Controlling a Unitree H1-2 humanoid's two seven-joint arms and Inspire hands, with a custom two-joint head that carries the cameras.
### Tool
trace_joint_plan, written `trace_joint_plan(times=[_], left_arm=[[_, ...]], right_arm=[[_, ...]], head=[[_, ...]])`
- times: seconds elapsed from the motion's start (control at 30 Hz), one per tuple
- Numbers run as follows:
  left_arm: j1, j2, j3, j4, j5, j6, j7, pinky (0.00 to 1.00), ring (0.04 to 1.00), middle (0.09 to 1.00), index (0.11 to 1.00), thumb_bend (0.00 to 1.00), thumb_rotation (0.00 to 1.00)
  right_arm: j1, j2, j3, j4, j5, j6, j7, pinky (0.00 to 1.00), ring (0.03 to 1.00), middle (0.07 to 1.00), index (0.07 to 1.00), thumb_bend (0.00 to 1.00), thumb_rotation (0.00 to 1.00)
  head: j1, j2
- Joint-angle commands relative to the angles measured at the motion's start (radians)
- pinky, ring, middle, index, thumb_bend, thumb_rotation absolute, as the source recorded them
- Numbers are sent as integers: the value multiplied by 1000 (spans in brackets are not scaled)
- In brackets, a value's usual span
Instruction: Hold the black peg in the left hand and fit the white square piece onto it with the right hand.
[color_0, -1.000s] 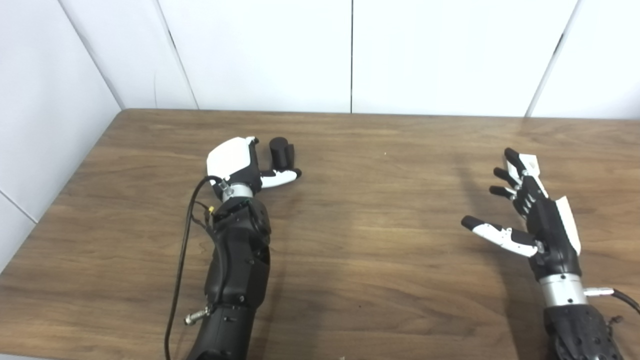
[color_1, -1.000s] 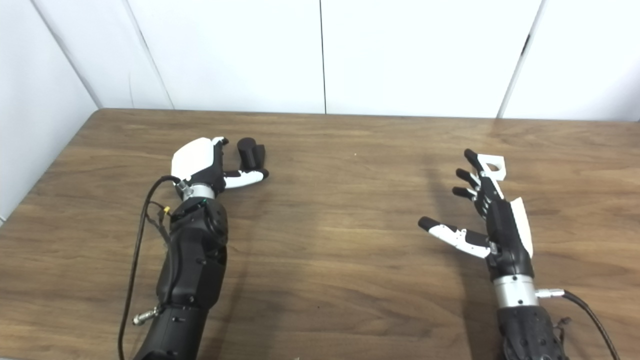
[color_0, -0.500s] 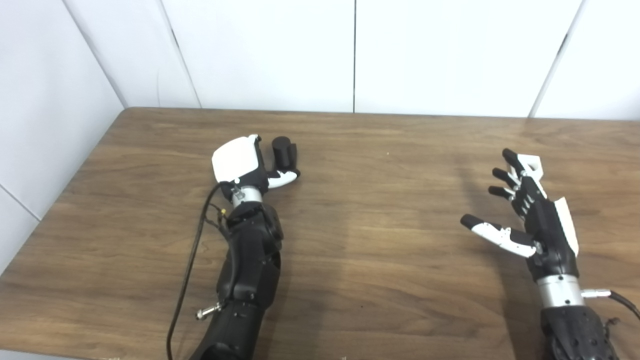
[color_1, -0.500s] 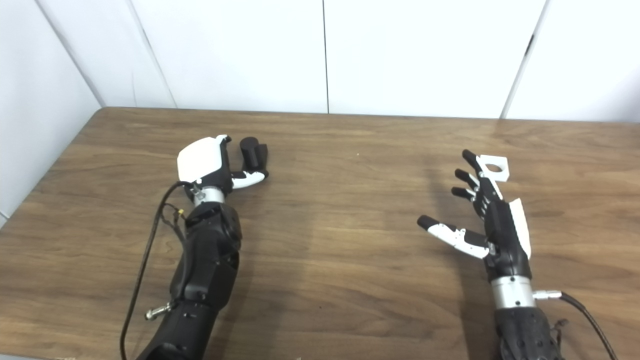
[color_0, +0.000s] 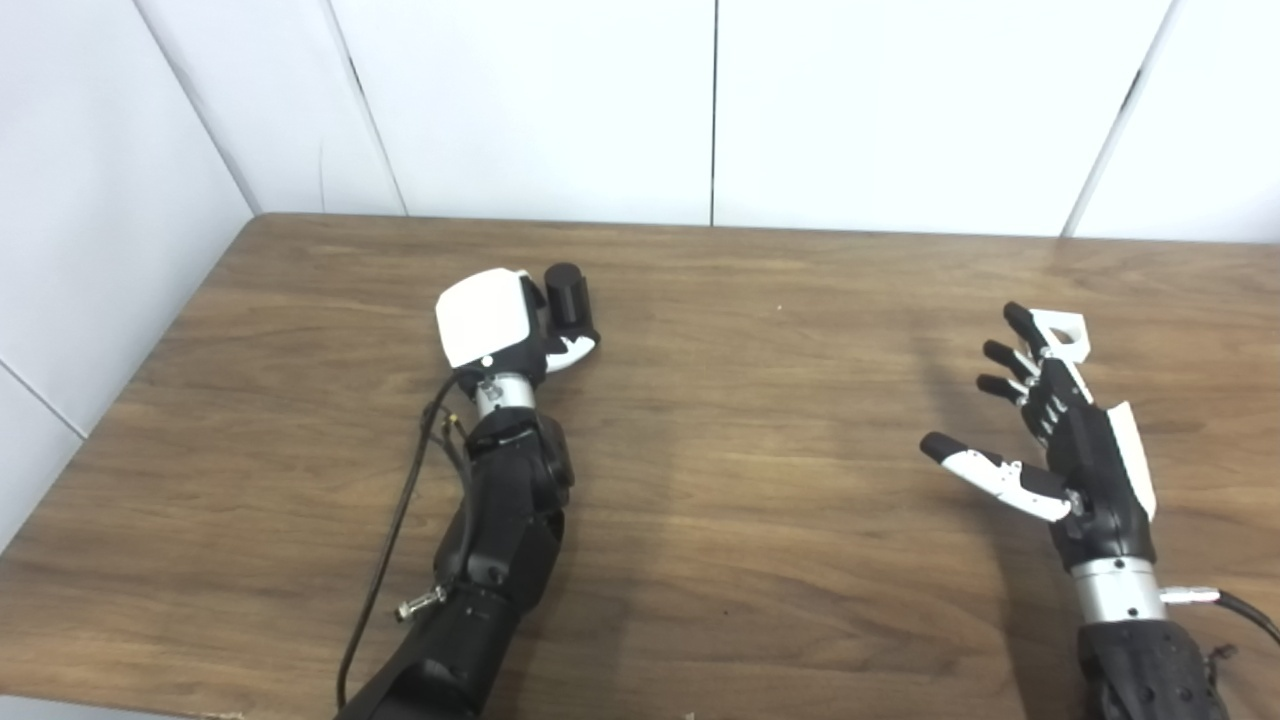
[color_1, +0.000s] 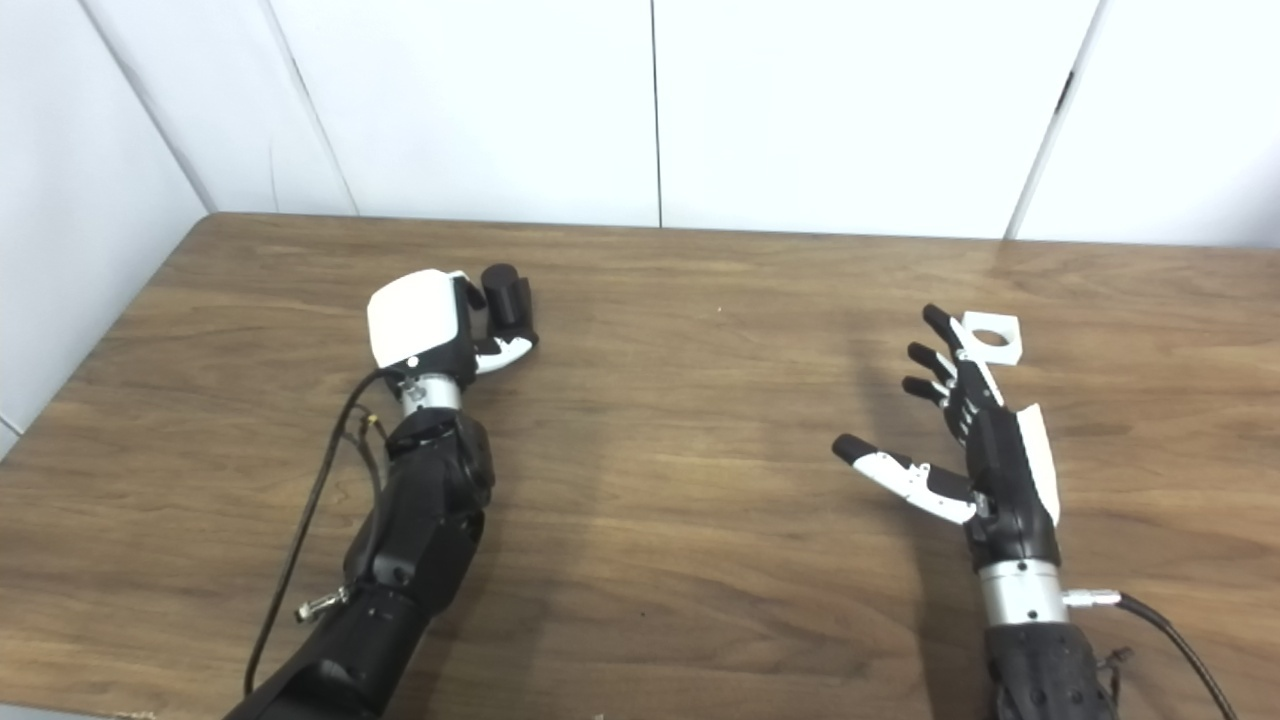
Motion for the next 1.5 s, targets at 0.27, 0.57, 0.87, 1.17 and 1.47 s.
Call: trace_joint_plan(times=[0.27,0.57,0.87,1.17,1.47], left_arm=[[-38,5,-3,92,2,4,0,397,584,655,540,923,559],[-47,-30,41,107,53,4,-60,521,703,754,638,972,663],[-47,-49,65,88,83,4,-129,645,799,843,705,984,671],[-43,-70,118,64,107,4,-193,704,858,893,780,993,718],[-49,-72,114,106,53,4,-104,633,818,851,670,909,640]], right_arm=[[-18,-1,-5,-34,9,-36,-5,776,879,962,920,736,267],[-22,1,-7,-31,6,-32,-10,771,877,955,911,734,253],[-27,-5,-7,-18,6,-45,-8,766,874,958,910,709,225],[-40,-10,-5,-5,6,-48,-4,772,877,962,915,695,222],[-38,-17,-7,-7,1,-56,-4,748,866,958,905,698,226]], head=[[-4,2],[-7,1],[-4,-2],[8,-8],[2,1]])
